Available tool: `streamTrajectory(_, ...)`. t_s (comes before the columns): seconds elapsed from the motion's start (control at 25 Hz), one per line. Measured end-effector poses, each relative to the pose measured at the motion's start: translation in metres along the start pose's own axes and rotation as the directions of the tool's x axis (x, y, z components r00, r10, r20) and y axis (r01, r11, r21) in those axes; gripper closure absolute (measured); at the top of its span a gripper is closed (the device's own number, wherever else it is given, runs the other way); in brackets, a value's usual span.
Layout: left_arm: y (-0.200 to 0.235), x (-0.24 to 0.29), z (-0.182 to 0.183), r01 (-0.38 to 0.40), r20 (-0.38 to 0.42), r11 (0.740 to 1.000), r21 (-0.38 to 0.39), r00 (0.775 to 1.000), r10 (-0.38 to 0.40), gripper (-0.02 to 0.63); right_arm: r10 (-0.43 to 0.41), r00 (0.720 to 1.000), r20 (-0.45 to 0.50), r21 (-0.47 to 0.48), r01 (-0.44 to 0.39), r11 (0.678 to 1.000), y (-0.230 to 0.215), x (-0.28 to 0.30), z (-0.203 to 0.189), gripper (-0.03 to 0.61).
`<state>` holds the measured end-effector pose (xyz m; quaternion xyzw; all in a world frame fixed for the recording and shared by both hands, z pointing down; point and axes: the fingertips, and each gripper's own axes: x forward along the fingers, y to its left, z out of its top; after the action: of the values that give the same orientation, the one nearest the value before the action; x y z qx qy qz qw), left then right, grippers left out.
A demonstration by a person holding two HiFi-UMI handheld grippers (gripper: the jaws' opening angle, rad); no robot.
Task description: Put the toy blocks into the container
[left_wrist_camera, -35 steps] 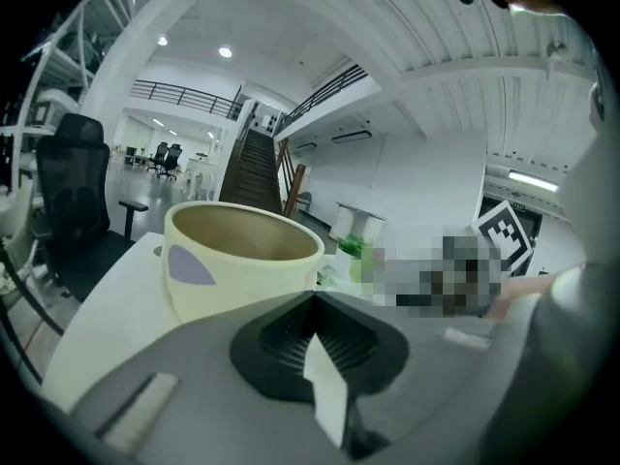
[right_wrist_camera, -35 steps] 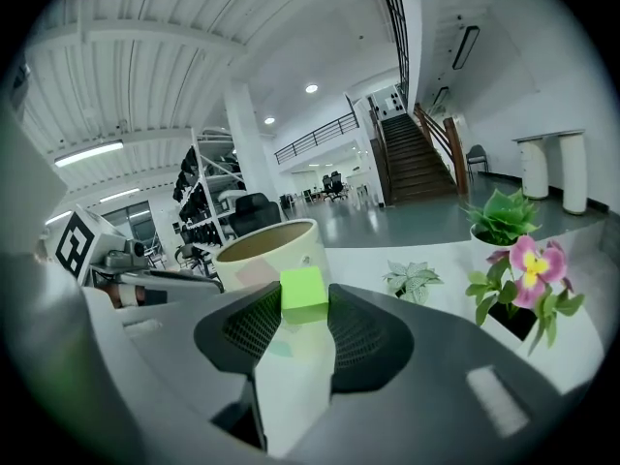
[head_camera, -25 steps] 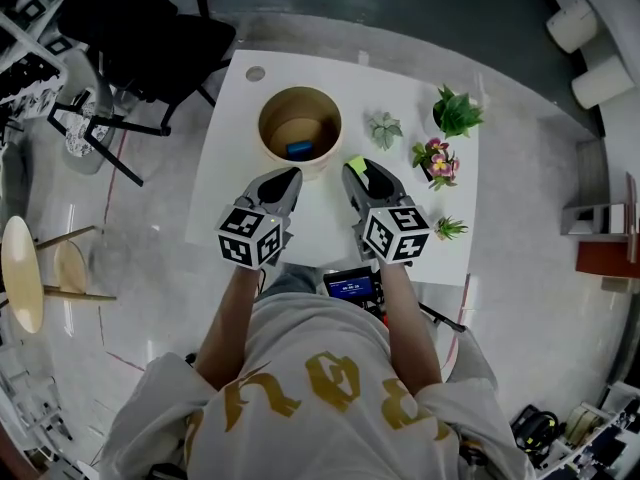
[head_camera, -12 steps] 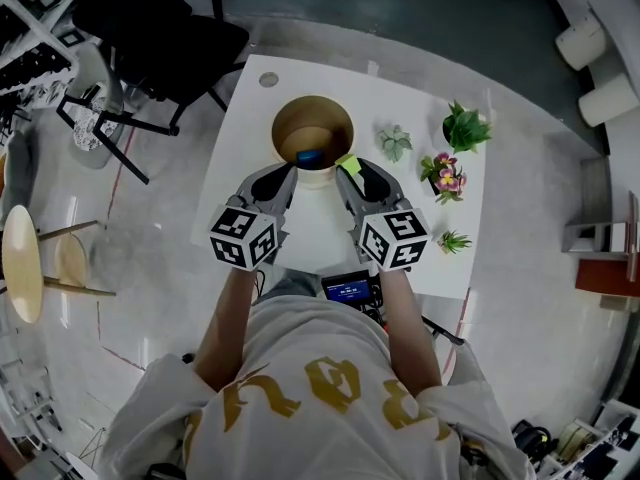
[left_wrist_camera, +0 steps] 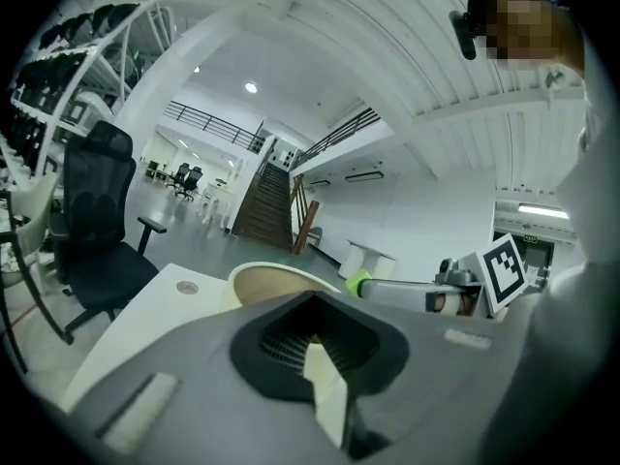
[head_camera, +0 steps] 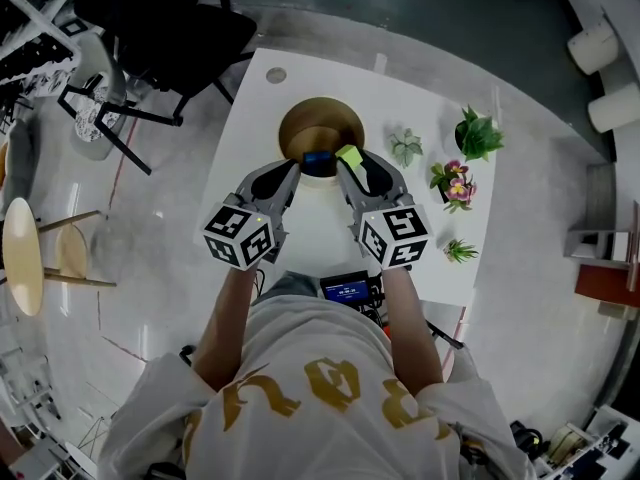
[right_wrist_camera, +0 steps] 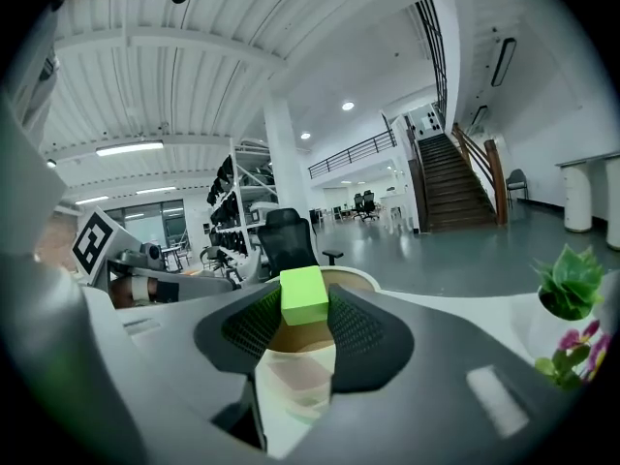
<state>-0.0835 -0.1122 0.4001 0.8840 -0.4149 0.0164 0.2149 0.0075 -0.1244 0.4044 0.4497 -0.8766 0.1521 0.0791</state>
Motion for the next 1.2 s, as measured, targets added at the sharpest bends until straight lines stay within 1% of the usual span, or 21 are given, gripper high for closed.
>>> streamTrajectory(0.16,0.005,0.003,-0.003,-0.004,-0.008,1.0,-0.004,1.0,0.004,0.612,-0.015,1.0,0.008,-0.01,0.015,1.0,-0.004,0.004,-0.001,0.399)
streamTrajectory(0.68,0.014,0.004,-0.007,0.001,-0.023,1.0,-0.016,1.0,-0.001,0.612,-0.021,1.0,-0.012,-0.003,0.021,1.0,-0.007,0.016,-0.008,0.397)
streamTrajectory(0.76,0.014,0.002,-0.006,0.0,-0.019,1.0,-0.016,1.0,0.0,0.612,-0.021,1.0,-0.01,-0.006,0.021,1.0,-0.005,0.016,-0.007,0.408)
streamTrajectory(0.88,0.013,-0.001,-0.005,0.001,-0.015,1.0,-0.017,1.0,-0.001,0.612,-0.024,1.0,-0.005,-0.009,0.024,1.0,-0.003,0.014,-0.005,0.39)
streamTrajectory(1.2,0.005,-0.005,-0.006,0.013,-0.008,1.0,-0.014,1.0,-0.013,0.612,-0.056,0.998,0.008,-0.01,0.056,0.998,-0.004,-0.002,-0.003,0.433)
